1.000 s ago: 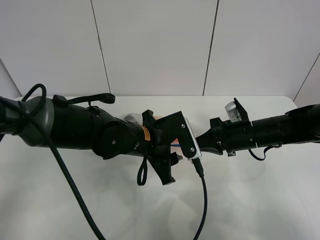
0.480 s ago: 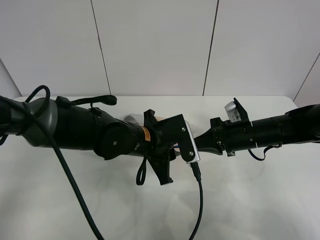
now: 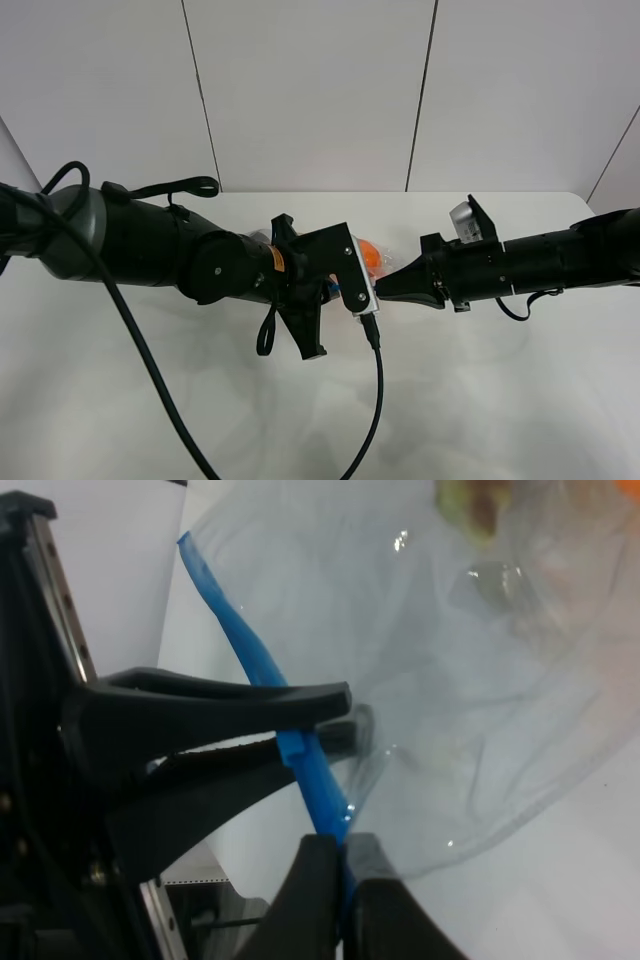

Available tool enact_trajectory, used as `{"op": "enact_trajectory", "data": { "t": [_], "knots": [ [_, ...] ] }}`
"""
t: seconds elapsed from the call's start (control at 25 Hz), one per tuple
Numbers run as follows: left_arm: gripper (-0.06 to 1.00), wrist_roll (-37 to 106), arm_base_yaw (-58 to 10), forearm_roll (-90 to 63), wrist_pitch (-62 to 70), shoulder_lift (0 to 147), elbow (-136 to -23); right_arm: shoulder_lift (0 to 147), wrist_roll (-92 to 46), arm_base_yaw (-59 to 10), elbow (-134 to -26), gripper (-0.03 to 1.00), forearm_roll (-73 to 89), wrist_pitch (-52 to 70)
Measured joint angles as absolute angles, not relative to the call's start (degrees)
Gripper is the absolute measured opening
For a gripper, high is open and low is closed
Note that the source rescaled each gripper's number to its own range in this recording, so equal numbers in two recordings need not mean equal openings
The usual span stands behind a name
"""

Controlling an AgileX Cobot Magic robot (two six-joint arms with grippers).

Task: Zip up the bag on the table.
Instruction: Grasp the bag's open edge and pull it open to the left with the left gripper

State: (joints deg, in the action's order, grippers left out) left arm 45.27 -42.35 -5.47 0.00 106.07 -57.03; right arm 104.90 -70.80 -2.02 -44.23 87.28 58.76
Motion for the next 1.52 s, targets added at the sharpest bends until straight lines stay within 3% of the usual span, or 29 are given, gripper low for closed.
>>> {"op": "enact_trajectory", "data": {
  "t": [0.36, 0.64, 0.96, 1.28, 1.52],
  "knots": [
    [0.01, 45.27, -42.35, -5.47, 0.00, 106.07, -57.03, 104.90, -70.80, -2.02, -44.23, 0.00, 87.28, 58.60],
    [0.17, 44.48, -42.35, -5.47, 0.00, 106.07, -57.03, 104.90, -70.80, -2.02, -44.23, 0.00, 87.28, 58.45],
    [0.20, 44.41, -44.53, -5.47, -3.02, 106.07, -57.03, 104.90, -70.80, -2.02, -44.23, 0.00, 87.28, 58.09],
    [0.19, 44.41, -44.80, -5.47, -3.43, 106.07, -57.03, 104.90, -70.80, -2.02, -44.23, 0.00, 87.28, 57.75],
    [0.03, 44.41, -44.56, -5.47, -2.90, 106.07, -57.03, 104.90, -70.80, -2.02, -44.23, 0.00, 87.28, 57.75]
  ]
}}
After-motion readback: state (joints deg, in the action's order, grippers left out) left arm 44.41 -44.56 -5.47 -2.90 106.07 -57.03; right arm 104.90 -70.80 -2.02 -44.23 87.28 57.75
